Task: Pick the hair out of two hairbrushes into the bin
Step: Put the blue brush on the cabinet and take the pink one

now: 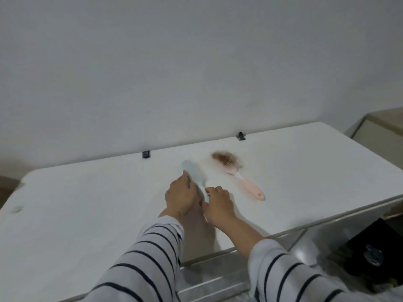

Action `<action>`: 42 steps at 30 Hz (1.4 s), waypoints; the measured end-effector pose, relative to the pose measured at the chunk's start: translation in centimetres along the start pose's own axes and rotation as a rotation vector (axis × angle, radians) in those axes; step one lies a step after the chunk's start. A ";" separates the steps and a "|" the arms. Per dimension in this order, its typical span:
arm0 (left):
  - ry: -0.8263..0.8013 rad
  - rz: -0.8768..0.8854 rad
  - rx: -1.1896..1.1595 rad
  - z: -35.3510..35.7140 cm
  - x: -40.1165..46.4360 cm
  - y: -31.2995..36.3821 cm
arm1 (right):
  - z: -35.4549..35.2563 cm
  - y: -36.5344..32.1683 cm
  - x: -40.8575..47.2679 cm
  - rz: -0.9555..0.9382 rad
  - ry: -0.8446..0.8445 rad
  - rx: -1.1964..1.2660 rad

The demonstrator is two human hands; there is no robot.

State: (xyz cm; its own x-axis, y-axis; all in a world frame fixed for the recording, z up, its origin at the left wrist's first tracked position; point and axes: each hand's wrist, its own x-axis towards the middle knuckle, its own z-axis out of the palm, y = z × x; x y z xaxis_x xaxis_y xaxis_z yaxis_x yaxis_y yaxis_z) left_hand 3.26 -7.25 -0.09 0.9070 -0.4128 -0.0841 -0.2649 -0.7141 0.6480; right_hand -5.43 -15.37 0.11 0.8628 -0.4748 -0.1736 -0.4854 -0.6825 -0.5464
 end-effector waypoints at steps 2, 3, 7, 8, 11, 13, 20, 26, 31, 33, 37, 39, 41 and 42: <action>0.010 0.004 0.049 0.4 0.7 -0.7 | 0.4 0.0 0.4 -0.017 -0.003 -0.029; 0.018 -0.003 0.058 0.6 1.0 -0.9 | 0.3 0.0 0.6 -0.026 0.003 -0.040; 0.015 -0.050 0.067 1.1 1.2 -0.8 | -1.1 0.3 1.6 -0.015 0.144 -0.032; 0.016 -0.060 0.062 1.1 1.2 -0.7 | -1.7 0.6 1.9 -0.016 0.214 -0.039; 0.037 -0.074 0.040 1.3 1.4 -0.7 | -3.1 1.8 2.9 0.027 0.356 -0.136; 0.046 -0.079 0.039 1.4 1.4 -0.6 | -3.8 2.9 3.3 0.104 0.379 -0.198; 0.079 -0.083 0.057 1.9 1.3 -0.4 | -3.7 6.0 3.9 0.200 0.398 -0.306; 0.052 -0.166 0.023 1.7 2.0 0.5 | -3.7 6.2 3.8 0.202 0.381 -0.181; 0.132 -0.061 -0.023 1.3 2.6 4.3 | -4.4 6.0 2.8 0.159 0.454 0.052; 0.114 0.020 -0.084 1.7 2.6 6.4 | -5.2 6.0 2.1 0.128 0.510 0.173; -0.124 0.049 -0.454 3.4 1.5 10.9 | -7.1 6.9 -0.1 0.096 0.601 0.318; -0.184 0.062 -0.551 4.2 0.4 12.9 | -7.9 8.1 -1.5 0.097 0.623 0.343; -0.232 0.110 -0.565 5.5 -1.0 15.0 | -8.8 10.1 -3.5 0.110 0.656 0.366; -0.256 0.124 -0.593 6.2 -1.7 16.0 | -9.2 11.1 -4.4 0.121 0.668 0.388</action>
State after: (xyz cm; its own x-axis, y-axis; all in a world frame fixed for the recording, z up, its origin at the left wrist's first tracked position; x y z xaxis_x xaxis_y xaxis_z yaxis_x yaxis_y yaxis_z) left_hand -4.57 -21.46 5.68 0.7550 -0.6461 -0.1119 -0.0708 -0.2501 0.9656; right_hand -15.91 -25.96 2.34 0.4797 -0.8513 0.2125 -0.3805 -0.4201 -0.8239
